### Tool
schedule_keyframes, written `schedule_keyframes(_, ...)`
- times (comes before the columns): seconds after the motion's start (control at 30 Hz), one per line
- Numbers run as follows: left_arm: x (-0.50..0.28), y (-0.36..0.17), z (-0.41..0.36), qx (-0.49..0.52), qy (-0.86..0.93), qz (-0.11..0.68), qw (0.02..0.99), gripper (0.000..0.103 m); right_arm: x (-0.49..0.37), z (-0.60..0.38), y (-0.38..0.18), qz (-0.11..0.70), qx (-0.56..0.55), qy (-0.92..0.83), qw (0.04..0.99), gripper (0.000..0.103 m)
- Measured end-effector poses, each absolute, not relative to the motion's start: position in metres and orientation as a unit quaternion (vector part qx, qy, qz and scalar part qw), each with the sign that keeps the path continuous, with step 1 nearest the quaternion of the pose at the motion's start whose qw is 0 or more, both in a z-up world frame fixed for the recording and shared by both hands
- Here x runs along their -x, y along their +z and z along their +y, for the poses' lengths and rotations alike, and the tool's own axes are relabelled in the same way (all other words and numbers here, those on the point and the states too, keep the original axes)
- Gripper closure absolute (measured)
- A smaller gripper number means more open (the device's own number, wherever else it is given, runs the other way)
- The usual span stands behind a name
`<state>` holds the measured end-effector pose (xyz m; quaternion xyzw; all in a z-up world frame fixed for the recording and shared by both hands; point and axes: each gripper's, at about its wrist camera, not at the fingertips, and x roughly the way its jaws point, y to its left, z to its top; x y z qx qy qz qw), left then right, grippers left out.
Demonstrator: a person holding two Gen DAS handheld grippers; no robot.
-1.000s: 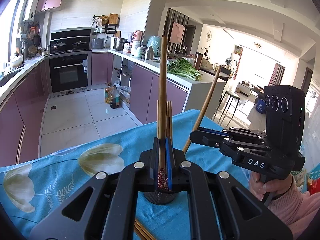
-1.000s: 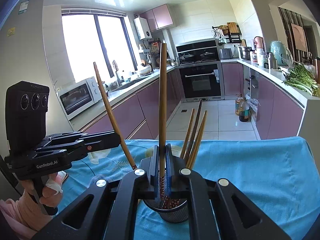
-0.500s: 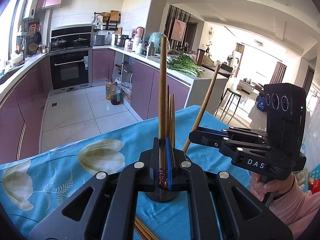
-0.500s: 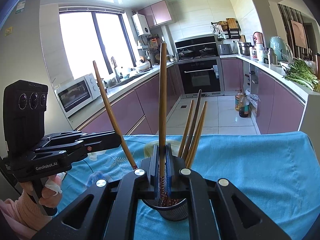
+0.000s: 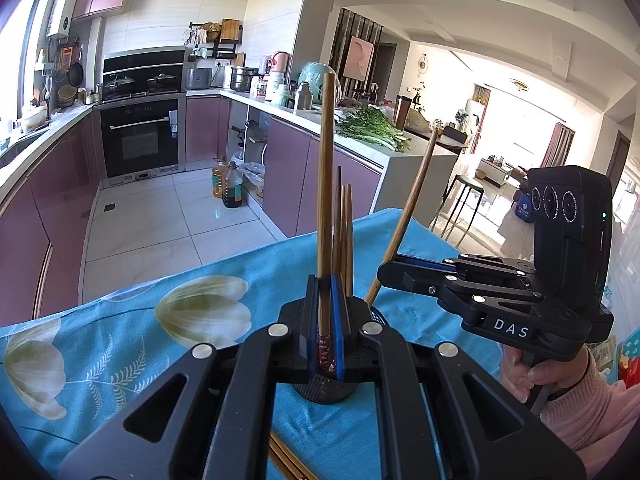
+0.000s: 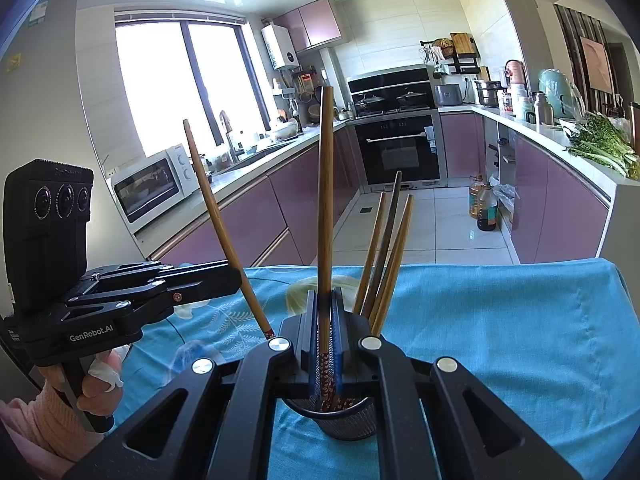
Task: Organize utensils
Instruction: 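Lower the held chopstick into the black mesh cup with the right gripper, then open the right gripper to release the chopstick and withdraw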
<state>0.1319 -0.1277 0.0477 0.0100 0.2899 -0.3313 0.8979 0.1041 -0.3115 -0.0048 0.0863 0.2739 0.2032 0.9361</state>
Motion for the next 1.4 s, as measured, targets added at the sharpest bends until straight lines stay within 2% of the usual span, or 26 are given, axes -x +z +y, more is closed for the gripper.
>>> schedule_keyframes(1.0, -0.143, 0.026, -0.133, -0.026, -0.326, 0.322, 0.888, 0.096, -0.117, -0.315, -0.027, 0.315, -0.09, 0.208, 0.921, 0.097)
schedule_keyframes(1.3, -0.158, 0.006, -0.136, -0.025, -0.324, 0.352, 0.878, 0.096, -0.116, -0.321, -0.032, 0.317, -0.094, 0.181, 0.926, 0.095)
schedule_keyframes(1.4, -0.16, 0.001, -0.133, -0.023, -0.322, 0.354, 0.877, 0.096, -0.114, -0.325, -0.033, 0.315, -0.099, 0.169, 0.929, 0.087)
